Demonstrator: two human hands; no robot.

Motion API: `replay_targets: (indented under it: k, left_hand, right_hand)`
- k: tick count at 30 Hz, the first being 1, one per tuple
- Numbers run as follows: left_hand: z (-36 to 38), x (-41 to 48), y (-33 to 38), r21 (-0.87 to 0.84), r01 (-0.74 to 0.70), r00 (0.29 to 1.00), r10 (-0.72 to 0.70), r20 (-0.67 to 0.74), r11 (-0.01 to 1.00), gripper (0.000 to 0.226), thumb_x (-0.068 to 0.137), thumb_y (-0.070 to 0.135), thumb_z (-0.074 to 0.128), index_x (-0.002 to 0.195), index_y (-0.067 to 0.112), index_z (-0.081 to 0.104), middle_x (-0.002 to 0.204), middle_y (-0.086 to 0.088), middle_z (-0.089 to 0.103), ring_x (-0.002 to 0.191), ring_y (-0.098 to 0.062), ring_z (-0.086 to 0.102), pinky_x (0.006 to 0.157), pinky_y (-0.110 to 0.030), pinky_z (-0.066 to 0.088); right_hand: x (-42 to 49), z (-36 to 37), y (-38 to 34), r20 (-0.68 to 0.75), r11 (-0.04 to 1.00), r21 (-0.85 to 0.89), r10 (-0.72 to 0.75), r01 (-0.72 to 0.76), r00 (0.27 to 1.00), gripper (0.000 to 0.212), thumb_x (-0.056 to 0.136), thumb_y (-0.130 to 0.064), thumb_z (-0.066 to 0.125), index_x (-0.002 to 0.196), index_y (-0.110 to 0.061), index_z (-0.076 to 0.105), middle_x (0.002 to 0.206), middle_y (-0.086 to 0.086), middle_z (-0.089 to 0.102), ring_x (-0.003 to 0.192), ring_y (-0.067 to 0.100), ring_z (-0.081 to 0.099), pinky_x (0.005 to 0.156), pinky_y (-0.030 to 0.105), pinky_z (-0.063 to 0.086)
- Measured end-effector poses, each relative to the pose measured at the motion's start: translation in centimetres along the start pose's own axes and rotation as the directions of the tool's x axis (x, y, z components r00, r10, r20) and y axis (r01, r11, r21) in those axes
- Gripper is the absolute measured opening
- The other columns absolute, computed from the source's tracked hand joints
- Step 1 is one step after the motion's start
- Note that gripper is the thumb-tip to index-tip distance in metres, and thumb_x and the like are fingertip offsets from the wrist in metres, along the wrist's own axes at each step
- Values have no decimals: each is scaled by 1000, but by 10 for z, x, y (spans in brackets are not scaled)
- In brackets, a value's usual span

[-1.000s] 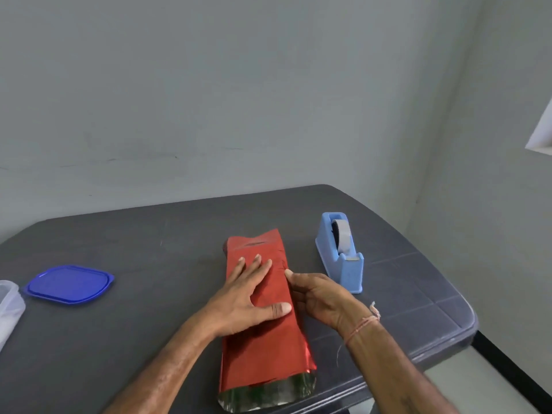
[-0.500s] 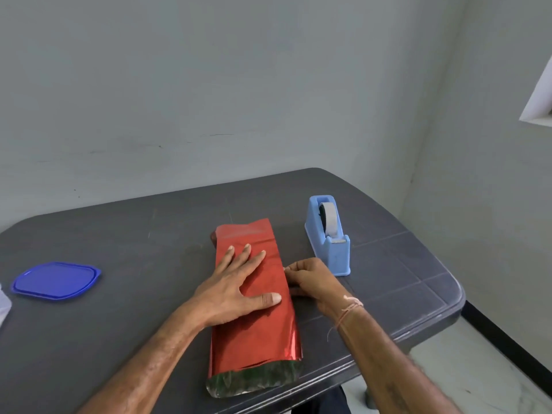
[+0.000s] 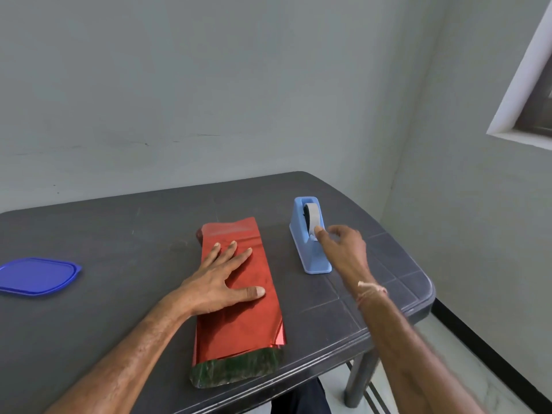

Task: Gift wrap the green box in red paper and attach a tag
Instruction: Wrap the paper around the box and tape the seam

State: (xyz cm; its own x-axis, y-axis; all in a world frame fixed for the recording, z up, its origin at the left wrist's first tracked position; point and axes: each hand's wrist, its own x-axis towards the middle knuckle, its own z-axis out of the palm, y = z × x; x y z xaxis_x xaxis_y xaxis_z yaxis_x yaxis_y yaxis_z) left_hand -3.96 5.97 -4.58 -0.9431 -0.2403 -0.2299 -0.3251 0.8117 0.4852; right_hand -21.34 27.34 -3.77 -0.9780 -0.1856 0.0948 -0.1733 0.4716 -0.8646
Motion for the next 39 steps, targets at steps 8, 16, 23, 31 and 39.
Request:
replay_targets:
  k: [8, 16, 23, 31, 39]
  left_hand:
    - [1, 2, -2, -12, -6, 1000, 6, 2, 1000, 139, 34, 111, 37, 157, 54, 7, 166, 23, -16, 151, -9, -27, 127, -51, 2]
    - [1, 1, -2, -18, -13, 1000, 13, 1, 1000, 143, 31, 111, 36, 158, 52, 6, 166, 21, -16, 152, -11, -27, 126, -53, 3]
    - [2, 1, -1, -24, -7, 1000, 7, 15, 1000, 134, 41, 105, 43, 158, 52, 5, 166, 20, -18, 151, -12, -28, 125, -54, 2]
    - [2, 1, -1, -33, -10, 1000, 11, 17, 999, 133, 42, 104, 44, 158, 52, 5, 166, 20, -19, 151, -11, -29, 126, -53, 0]
    - [1, 1, -1, -31, -12, 1000, 13, 22, 999, 133, 43, 104, 43, 158, 51, 4, 166, 20, -19, 151, -11, -29, 126, -53, -1]
  right_hand:
    - [37, -16, -21, 299, 955, 113, 230, -273, 926, 44, 93, -24, 74, 122, 7, 62, 124, 19, 60, 105, 39, 67, 76, 51, 64]
    - [25, -14, -20, 326, 854, 343, 281, -390, 903, 47, 92, -14, 70, 133, 3, 56, 129, 19, 53, 98, 38, 66, 72, 57, 63]
    - [10, -5, -5, 282, 789, 500, 241, -357, 929, 13, 89, -13, 68, 94, -1, 68, 113, 18, 64, 108, 39, 68, 83, 54, 62]
    - [-6, 8, 23, 221, 763, 558, 243, -327, 945, 26, 92, -13, 73, 107, 4, 61, 128, 19, 58, 120, 34, 62, 93, 45, 60]
    - [-18, 12, 41, 178, 806, 499, 264, -318, 948, 34, 90, -36, 76, 100, -4, 72, 107, 8, 70, 98, 17, 64, 82, 34, 58]
